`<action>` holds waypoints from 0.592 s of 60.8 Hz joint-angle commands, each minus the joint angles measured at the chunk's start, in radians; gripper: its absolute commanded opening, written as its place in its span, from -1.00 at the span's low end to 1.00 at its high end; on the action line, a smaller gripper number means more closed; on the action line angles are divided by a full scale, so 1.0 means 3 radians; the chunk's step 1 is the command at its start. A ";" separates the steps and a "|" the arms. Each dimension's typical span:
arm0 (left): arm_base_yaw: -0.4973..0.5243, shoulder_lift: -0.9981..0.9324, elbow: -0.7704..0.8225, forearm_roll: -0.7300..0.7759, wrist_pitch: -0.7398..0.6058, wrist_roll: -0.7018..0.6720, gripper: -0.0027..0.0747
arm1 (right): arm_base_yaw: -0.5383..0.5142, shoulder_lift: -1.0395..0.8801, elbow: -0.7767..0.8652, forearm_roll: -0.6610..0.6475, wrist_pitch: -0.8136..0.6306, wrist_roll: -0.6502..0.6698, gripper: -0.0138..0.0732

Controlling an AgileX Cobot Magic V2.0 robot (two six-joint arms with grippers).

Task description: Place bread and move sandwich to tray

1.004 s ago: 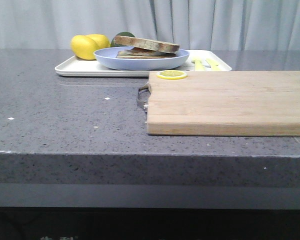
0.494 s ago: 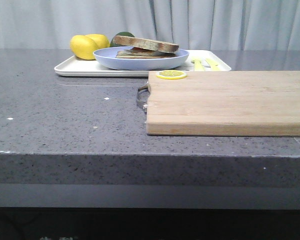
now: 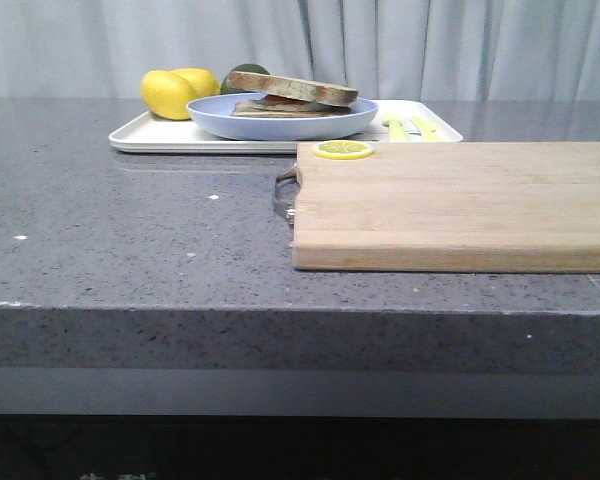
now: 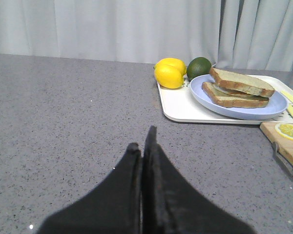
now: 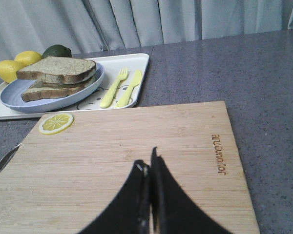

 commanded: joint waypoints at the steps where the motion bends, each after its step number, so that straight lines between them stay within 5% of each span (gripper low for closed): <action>1: 0.0004 -0.0015 0.0012 -0.0046 -0.0323 -0.0014 -0.98 | -0.0012 0.0011 -0.0093 0.0022 -0.0260 -0.0021 -0.84; 23: 0.0004 -0.0915 0.0912 0.0053 -0.0726 -0.0043 -0.98 | -0.0012 0.0011 -0.0093 0.0022 -0.0260 -0.0021 -0.84; 36: 0.0004 -0.0896 0.1262 0.0053 -0.0920 -0.0051 -0.98 | -0.0012 0.0011 -0.0093 0.0020 -0.0250 -0.0021 -0.84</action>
